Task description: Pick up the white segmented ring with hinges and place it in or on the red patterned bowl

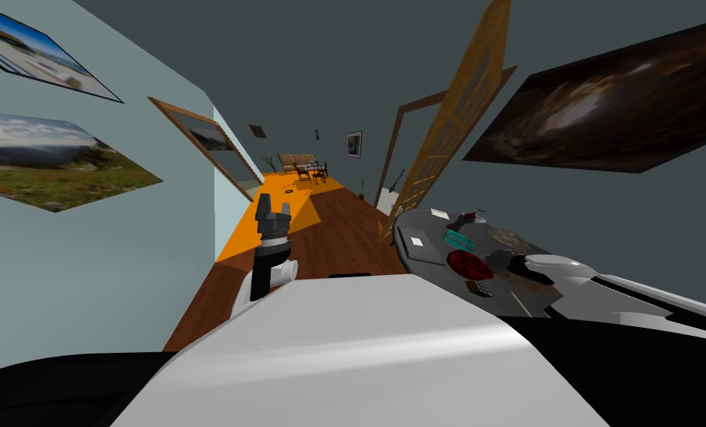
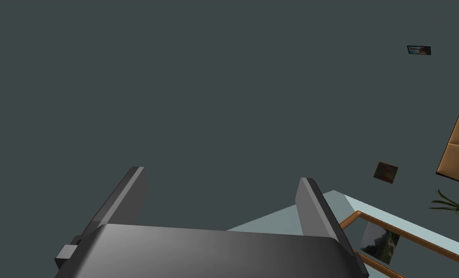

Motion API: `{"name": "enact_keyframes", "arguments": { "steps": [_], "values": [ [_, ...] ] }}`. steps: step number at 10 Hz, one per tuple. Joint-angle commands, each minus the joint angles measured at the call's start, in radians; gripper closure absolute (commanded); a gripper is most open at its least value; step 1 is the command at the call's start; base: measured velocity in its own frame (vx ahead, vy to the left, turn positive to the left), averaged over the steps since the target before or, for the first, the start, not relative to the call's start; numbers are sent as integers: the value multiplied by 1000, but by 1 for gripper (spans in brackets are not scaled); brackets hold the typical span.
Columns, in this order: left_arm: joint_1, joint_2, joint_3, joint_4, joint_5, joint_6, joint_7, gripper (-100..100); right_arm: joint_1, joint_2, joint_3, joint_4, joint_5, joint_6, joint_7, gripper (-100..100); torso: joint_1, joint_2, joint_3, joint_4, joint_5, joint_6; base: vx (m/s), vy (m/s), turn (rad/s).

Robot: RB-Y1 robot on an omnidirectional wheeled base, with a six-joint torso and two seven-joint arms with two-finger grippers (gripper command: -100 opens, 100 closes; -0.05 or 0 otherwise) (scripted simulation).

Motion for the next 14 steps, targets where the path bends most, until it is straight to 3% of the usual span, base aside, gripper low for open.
{"name": "enact_keyframes", "arguments": {
  "steps": [1, 2, 6, 7, 8, 9, 10, 11, 13, 14],
  "values": [
    [0, 0, 0, 0, 0, 0, 0, 0, 0, 0, 0, 0, 0, 0, 0, 100, 0, 0, 0, 0, 0, 0, -6, -4, -1],
    [0, 0, 0, 0, 0, 0, 0, 0, -2, 1, -2, 7, -1, -5, 8, -100, 1, -1, 0, 0, 0, -1, 0, 0, 0],
    [0, 0, 0, 0, 0, 0, 0, 0, -1, 1, -1, 7, 0, -5, 8, -100, 2, -1, -1, 0, 1, -1, 0, 0, 0],
    [0, 0, 0, 0, 0, 0, 0, 0, -1, 1, -1, 7, 0, -5, 8, 0, 3, -1, -1, 0, 1, -1, 0, 0, 0],
    [0, 0, 0, 0, 0, 0, 0, 0, 48, -35, -11, -43, -19, 19, -7, -100, 3, -1, -1, 0, 1, -1, 52, -5, -131],
    [0, 0, 0, 0, 0, 0, 0, 0, 48, -35, -11, -32, -19, 19, -7, -100, 2, -4, -2, 0, 1, 0, 68, -3, -100],
    [0, 0, 0, 0, 0, 0, 0, 0, 48, -35, -11, -67, -19, 19, -7, -100, 2, -4, -2, -1, 1, 0, 31, -7, -11],
    [0, 0, 0, 0, 0, 0, 0, 0, 98, -72, -21, -126, -37, 42, -21, -100, 2, -4, -2, -1, 1, -1, 48, -16, -132],
    [0, 0, 0, 0, 0, 0, 0, 0, 98, -72, -21, -140, -37, 42, -21, -100, 2, -4, -2, -1, 1, -1, 38, -4, -43],
    [0, 0, 0, 0, 0, 0, 0, 0, 148, -109, -30, -190, -56, 66, -35, -100, 2, -3, -2, -1, 1, -1, 55, -1, -138]
  ]
}}
